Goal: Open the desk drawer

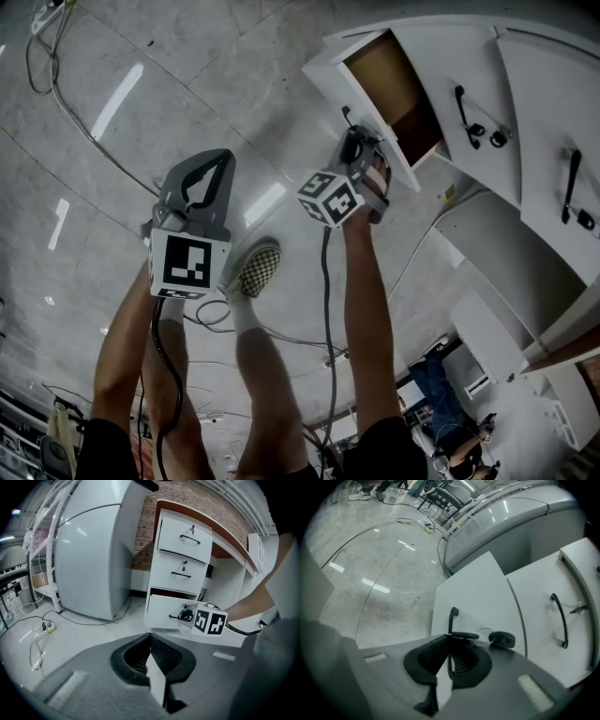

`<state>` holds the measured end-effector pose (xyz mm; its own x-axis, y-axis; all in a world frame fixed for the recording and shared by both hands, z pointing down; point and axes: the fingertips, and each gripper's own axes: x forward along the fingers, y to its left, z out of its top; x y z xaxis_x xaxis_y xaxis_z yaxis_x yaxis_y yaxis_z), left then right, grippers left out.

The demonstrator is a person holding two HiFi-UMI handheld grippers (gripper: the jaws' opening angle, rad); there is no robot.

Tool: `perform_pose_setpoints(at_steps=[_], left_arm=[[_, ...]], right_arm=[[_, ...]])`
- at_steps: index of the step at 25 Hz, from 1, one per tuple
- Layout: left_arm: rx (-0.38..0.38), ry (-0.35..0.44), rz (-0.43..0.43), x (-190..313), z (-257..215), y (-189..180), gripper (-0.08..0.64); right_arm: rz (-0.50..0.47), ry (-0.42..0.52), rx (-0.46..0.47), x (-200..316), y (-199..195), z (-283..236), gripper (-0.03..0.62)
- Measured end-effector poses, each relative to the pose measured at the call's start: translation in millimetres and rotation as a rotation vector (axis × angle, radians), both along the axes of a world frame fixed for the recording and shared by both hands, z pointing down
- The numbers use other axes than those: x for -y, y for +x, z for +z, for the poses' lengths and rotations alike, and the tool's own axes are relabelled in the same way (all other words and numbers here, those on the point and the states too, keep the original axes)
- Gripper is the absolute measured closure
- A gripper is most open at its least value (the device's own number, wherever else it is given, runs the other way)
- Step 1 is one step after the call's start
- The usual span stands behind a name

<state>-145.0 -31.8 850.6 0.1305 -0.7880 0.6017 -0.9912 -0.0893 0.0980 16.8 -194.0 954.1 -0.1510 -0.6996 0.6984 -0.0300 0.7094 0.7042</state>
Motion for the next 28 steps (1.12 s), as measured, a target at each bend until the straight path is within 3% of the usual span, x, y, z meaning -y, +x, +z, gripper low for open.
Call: perform_pose_setpoints(at_steps=[28], left_arm=[[0.009,0.008,-0.022,-50,-4,-16,0.549]], right_arm=[[-0.011,-0.013,-0.004,-68,-7,1,0.574]])
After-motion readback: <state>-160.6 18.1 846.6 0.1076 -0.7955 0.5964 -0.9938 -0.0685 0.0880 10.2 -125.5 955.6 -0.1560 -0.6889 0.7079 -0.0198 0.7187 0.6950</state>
